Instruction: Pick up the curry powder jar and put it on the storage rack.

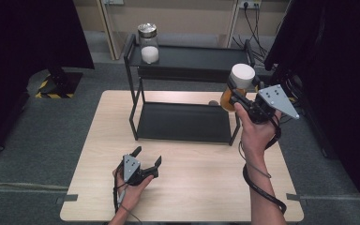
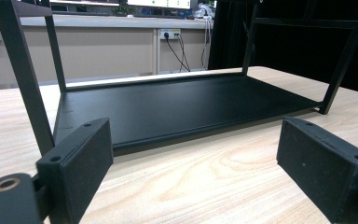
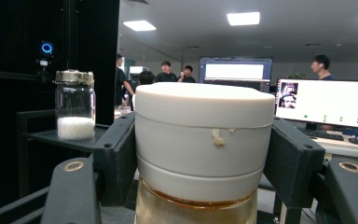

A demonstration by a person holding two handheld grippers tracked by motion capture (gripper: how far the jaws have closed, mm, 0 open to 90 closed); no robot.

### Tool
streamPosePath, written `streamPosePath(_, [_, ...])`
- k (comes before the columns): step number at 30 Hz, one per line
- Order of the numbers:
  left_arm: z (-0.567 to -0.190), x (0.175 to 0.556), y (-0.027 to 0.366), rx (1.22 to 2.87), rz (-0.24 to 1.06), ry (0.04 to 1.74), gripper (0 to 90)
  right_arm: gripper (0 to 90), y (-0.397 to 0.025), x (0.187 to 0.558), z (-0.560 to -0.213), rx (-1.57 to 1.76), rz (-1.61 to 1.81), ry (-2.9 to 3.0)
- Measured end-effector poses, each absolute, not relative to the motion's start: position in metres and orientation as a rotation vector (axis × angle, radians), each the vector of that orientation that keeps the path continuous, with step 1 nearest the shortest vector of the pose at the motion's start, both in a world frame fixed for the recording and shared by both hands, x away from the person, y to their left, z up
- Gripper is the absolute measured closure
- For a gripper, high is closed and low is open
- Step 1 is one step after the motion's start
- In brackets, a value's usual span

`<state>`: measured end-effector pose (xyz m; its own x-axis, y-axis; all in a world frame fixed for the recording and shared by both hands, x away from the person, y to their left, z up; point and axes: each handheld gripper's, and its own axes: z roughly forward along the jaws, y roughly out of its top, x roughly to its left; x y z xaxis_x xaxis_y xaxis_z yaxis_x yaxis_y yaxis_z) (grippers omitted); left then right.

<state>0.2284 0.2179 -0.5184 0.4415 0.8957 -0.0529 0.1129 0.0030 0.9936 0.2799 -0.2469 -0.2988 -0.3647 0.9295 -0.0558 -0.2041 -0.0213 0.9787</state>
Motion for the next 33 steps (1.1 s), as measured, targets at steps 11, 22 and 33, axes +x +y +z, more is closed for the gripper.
streamPosePath(11, [-0.518, 0.228, 0.218, 1.452, 0.790, 0.951, 10.0, 34.0, -0.245, 0.288, -0.285, 0.833, 1.550, 1.313])
streamPosePath(22, [-0.518, 0.228, 0.218, 1.452, 0.789, 0.951, 10.0, 34.0, -0.244, 0.294, -0.277, 0.840, 1.556, 1.309])
streamPosePath(33, [-0.518, 0.228, 0.217, 1.452, 0.790, 0.949, 10.0, 34.0, -0.242, 0.299, -0.271, 0.841, 1.558, 1.307])
